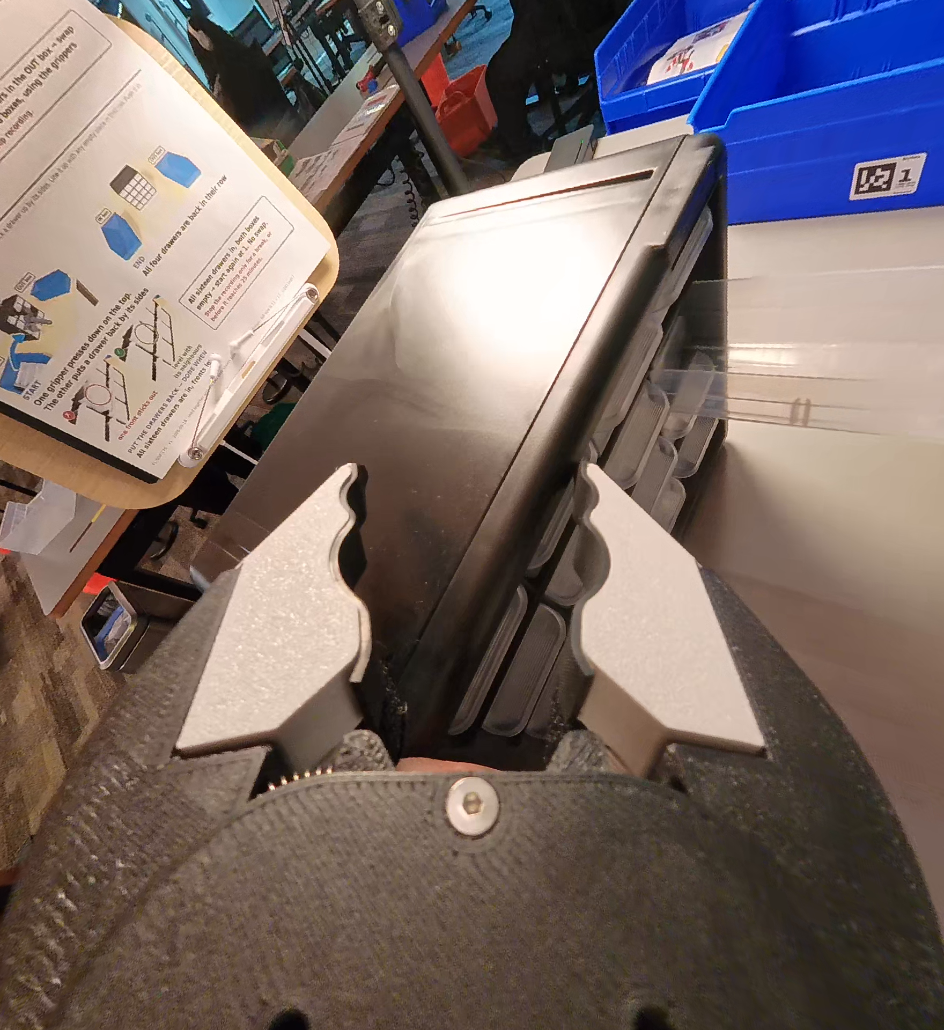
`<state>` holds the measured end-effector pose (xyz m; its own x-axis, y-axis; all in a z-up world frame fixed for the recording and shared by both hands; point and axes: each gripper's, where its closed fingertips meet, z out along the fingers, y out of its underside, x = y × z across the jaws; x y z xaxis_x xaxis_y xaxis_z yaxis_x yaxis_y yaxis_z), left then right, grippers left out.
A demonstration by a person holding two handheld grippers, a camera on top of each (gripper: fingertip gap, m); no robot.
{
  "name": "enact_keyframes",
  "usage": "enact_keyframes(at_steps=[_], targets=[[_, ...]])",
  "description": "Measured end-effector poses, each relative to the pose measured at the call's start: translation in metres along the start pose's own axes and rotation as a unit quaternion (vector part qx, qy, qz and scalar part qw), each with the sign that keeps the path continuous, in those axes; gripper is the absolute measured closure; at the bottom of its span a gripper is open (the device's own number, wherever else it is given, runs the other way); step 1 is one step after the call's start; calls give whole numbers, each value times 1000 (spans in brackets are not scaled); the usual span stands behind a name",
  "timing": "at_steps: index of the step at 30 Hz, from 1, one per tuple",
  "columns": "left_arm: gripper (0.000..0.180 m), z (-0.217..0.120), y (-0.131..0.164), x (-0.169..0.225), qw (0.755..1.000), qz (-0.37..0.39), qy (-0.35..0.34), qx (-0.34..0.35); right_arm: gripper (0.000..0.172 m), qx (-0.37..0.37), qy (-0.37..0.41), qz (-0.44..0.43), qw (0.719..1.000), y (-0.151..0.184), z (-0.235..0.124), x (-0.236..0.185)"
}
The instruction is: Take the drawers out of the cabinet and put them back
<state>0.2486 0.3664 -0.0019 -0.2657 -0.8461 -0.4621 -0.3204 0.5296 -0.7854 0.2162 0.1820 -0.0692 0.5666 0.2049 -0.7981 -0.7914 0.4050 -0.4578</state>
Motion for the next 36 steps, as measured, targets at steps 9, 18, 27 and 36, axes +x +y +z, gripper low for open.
enact_keyframes(at_steps=[9, 18, 27, 36], targets=[[105, 0, 0, 0, 1000, 1, 2, -1, 170, 3, -2, -19, 1000, -16, -17, -22], [105, 0, 0, 0, 1000, 1, 2, -1, 171, 40, 29, -193, 980, -154, -30, -61], [104, 0, 0, 0, 1000, 3, 2, 0, 171, 55, 117, -288, 949, -326, -28, -11], [104, 0, 0, 0, 1000, 6, 1, 1, 171, 35, 241, -129, 961, -329, -107, 122]])
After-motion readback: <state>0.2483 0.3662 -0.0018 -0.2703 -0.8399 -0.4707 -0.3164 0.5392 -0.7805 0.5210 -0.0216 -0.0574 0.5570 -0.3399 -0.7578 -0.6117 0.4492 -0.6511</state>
